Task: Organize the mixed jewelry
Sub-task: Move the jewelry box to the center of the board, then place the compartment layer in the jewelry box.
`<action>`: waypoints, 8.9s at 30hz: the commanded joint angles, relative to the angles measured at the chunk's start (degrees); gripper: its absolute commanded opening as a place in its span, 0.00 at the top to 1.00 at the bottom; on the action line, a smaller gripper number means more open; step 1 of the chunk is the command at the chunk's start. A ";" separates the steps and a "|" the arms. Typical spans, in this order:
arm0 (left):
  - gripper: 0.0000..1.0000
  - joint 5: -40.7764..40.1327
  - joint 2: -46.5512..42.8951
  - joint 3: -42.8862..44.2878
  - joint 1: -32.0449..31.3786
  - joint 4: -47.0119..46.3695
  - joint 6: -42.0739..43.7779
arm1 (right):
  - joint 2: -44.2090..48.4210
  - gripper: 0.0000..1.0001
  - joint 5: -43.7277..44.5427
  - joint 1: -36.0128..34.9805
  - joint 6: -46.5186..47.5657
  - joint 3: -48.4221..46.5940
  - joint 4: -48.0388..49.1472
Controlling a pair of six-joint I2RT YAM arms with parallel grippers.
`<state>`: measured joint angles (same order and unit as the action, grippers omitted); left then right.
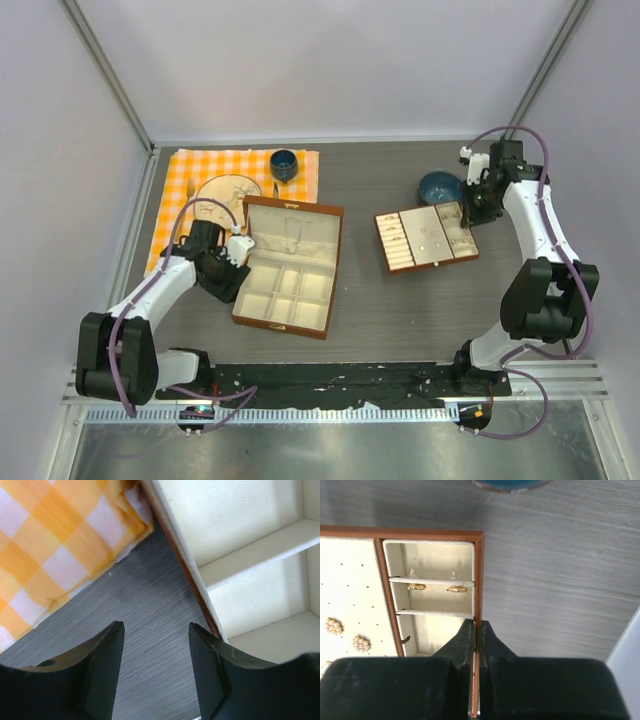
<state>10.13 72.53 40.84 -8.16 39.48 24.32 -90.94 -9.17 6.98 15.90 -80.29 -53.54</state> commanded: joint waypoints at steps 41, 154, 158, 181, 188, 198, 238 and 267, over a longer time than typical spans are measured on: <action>0.41 -0.47 13.77 17.95 -20.22 -10.57 -15.61 | 9.11 0.99 -3.58 -18.14 -7.99 7.51 7.39; 0.36 10.79 10.00 26.31 -1.94 -18.30 -16.14 | -32.46 0.99 -4.98 -30.98 2.12 -36.16 7.57; 0.36 10.70 9.47 25.61 -1.86 -18.57 -15.79 | -33.25 0.99 -4.28 -31.77 1.86 -36.78 7.31; 0.36 12.46 8.86 23.67 -1.77 -18.57 -14.91 | -38.00 0.99 -2.26 -32.38 4.40 -41.08 2.04; 0.36 12.81 8.85 23.23 -1.77 -18.57 -14.82 | -40.72 0.99 -1.38 -32.30 5.54 -45.65 -2.36; 0.36 13.07 8.07 22.79 -1.77 -18.57 -14.56 | -40.29 0.99 -0.15 -32.30 6.42 -44.87 -3.06; 0.36 14.57 7.45 22.53 -1.77 -18.04 -15.61 | -37.47 0.99 1.17 -31.77 6.86 -42.93 -6.49; 0.36 14.83 2.53 19.54 -1.77 -17.16 -14.82 | -35.46 0.69 1.96 -33.00 1.85 -37.57 0.72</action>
<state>23.70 78.24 60.86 -10.33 23.11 9.19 -129.71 -8.19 -25.58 18.85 -118.54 -52.97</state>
